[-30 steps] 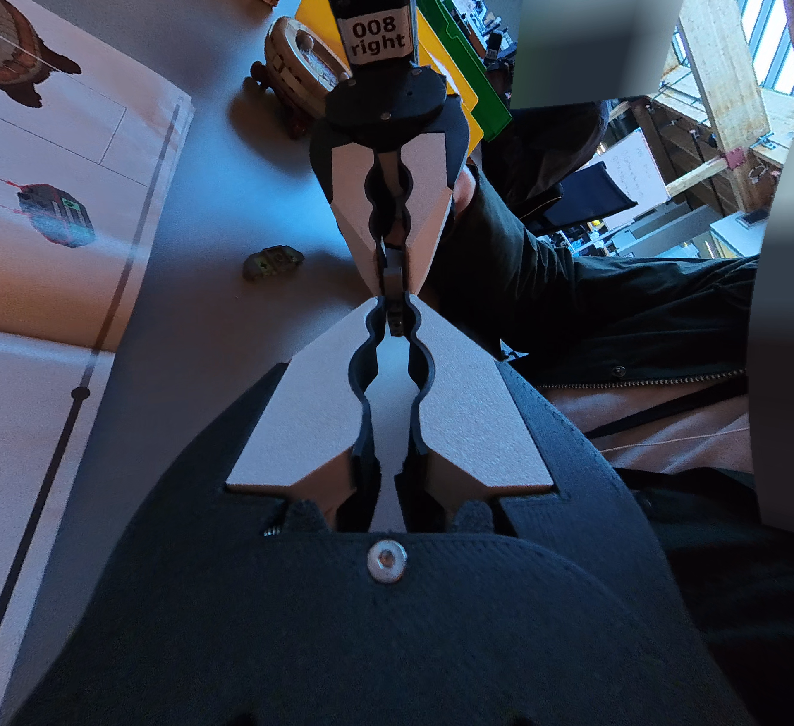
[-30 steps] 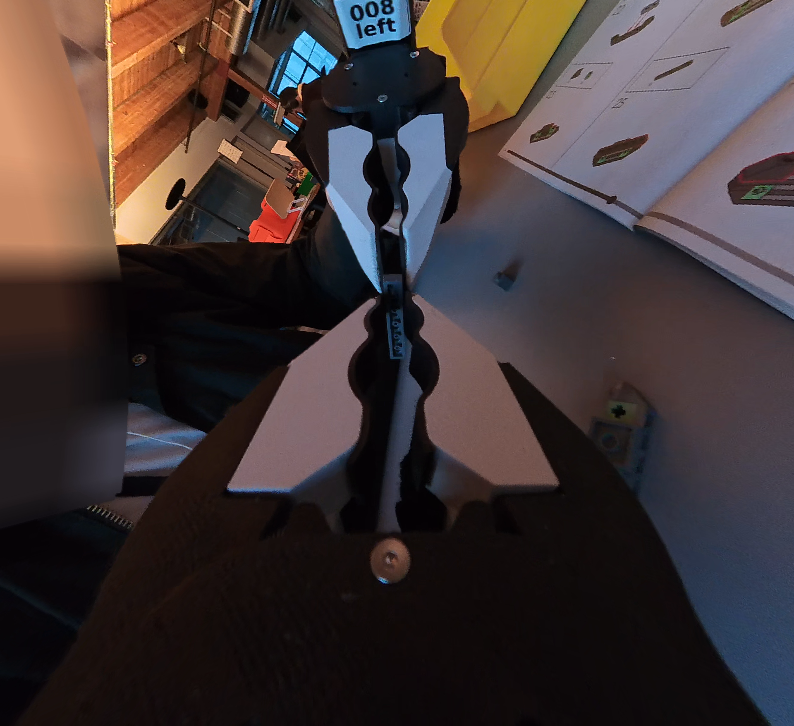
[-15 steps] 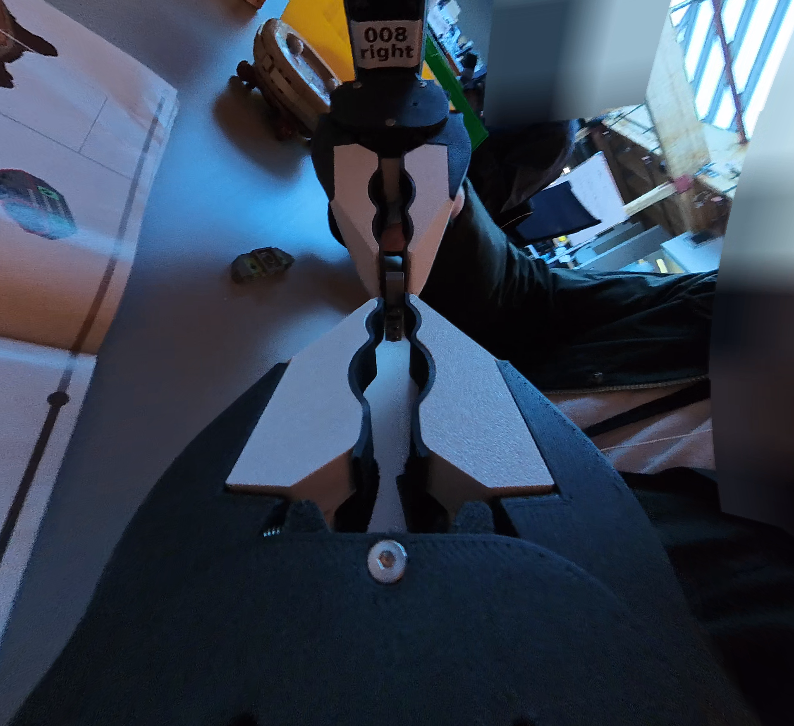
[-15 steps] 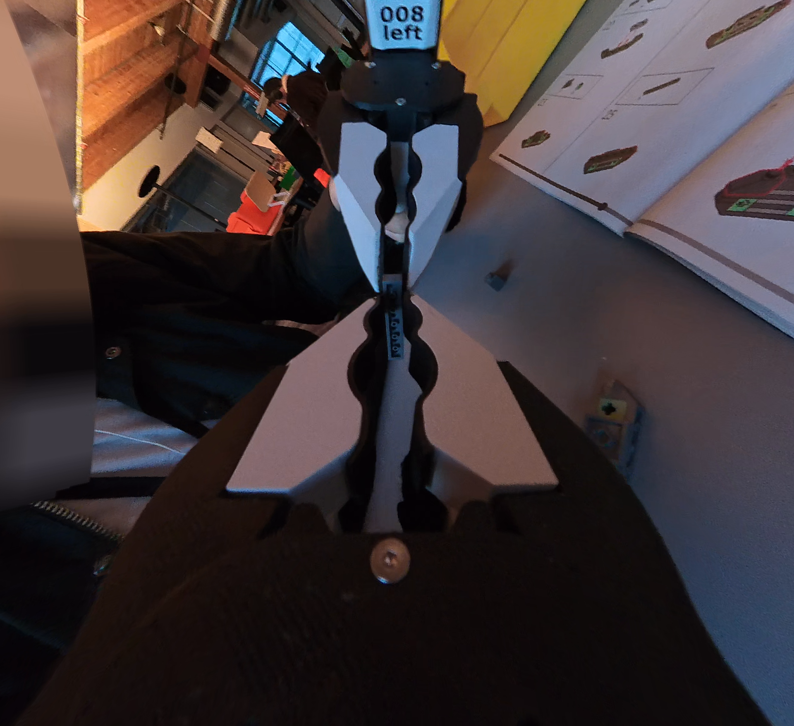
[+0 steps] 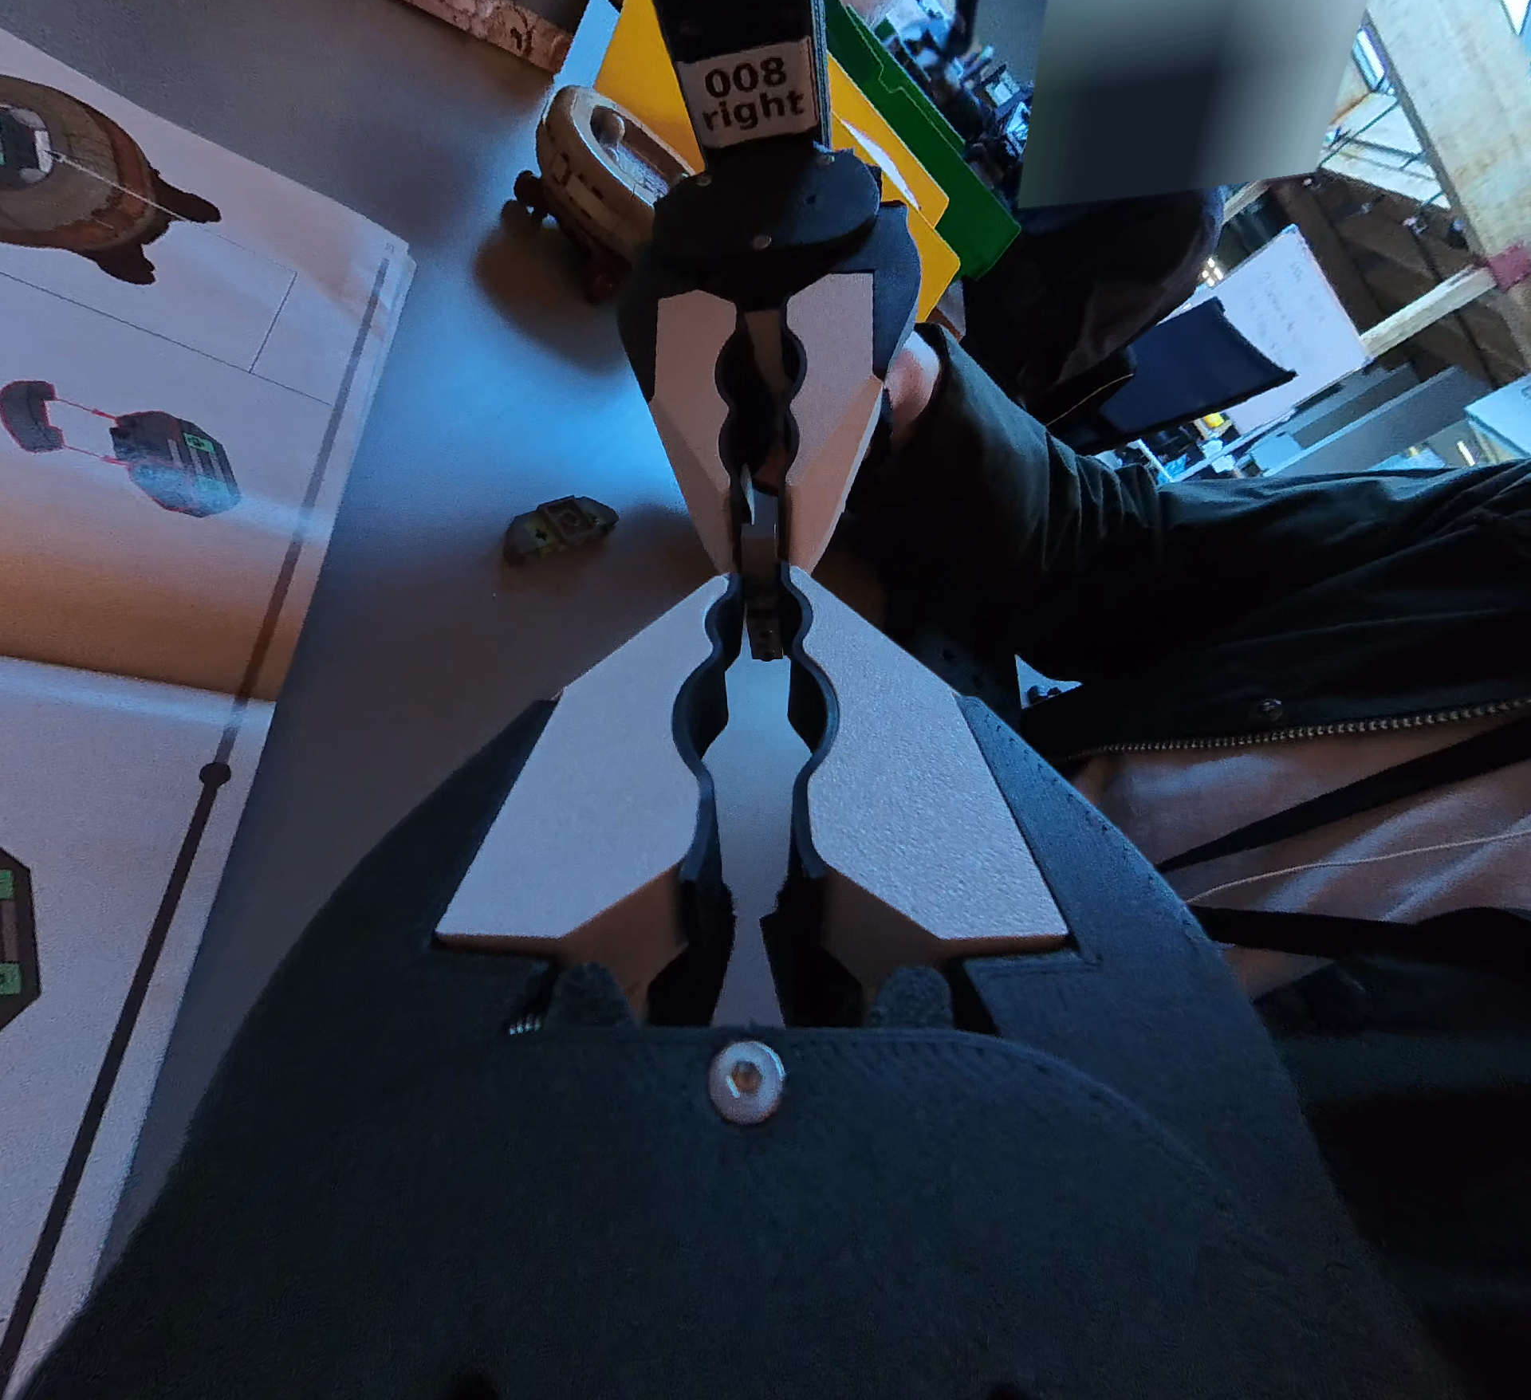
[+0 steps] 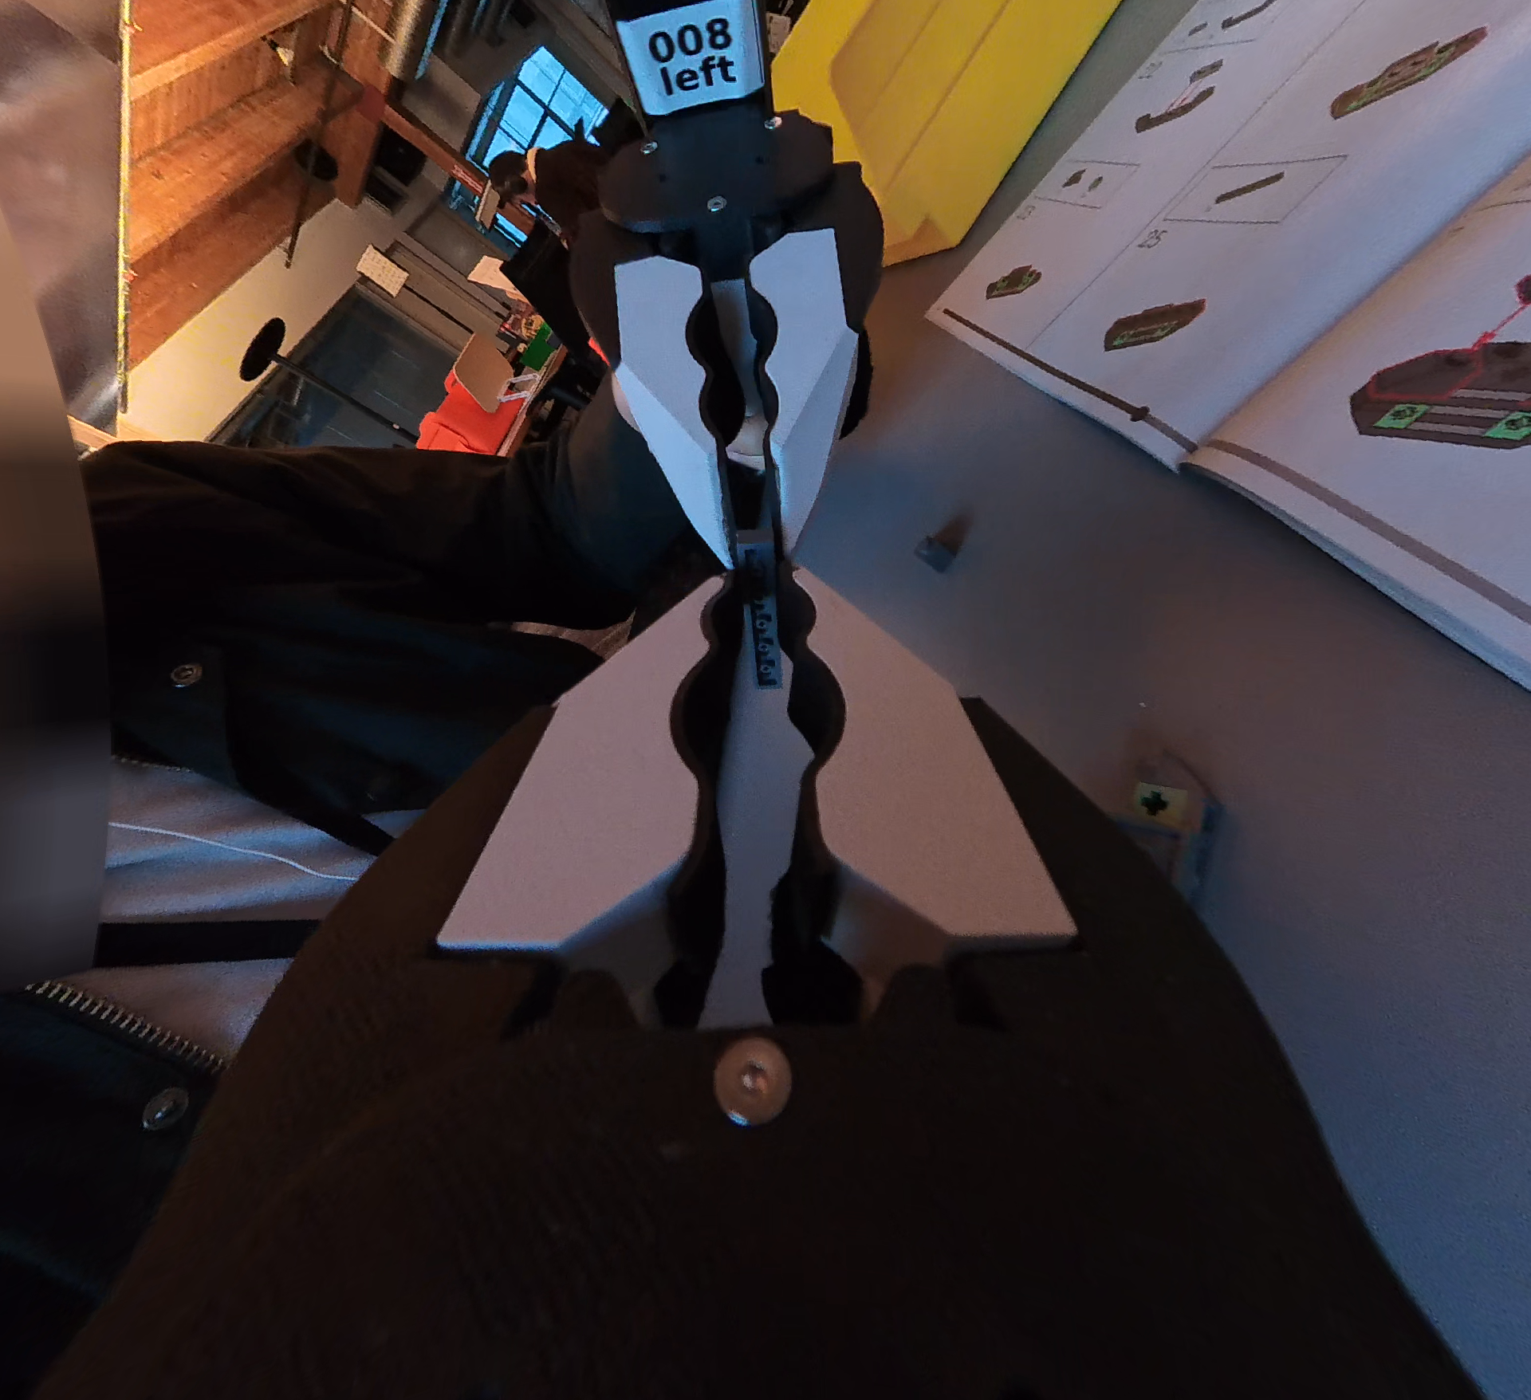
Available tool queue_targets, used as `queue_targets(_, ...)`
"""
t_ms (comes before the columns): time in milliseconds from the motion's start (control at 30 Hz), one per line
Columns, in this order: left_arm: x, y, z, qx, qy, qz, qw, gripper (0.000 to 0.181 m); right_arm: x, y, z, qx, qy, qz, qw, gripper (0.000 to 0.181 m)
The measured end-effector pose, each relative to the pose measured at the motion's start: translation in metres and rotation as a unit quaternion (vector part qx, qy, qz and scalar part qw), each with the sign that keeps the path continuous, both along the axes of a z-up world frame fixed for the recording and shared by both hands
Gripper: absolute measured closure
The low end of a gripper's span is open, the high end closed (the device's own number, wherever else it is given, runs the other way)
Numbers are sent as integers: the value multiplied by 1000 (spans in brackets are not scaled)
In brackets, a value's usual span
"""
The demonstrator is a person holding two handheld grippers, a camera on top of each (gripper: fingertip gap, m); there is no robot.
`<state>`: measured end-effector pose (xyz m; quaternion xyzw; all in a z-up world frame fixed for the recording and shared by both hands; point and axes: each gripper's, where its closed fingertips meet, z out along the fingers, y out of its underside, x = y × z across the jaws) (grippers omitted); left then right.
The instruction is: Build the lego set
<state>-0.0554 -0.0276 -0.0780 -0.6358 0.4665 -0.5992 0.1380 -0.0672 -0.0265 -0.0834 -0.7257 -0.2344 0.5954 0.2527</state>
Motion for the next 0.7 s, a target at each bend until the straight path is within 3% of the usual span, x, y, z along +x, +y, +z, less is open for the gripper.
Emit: queue_targets(700, -10, -10, 14, 7, -7, -40, 999, 175, -5, -8, 17, 25, 9, 5, 1000, 175)
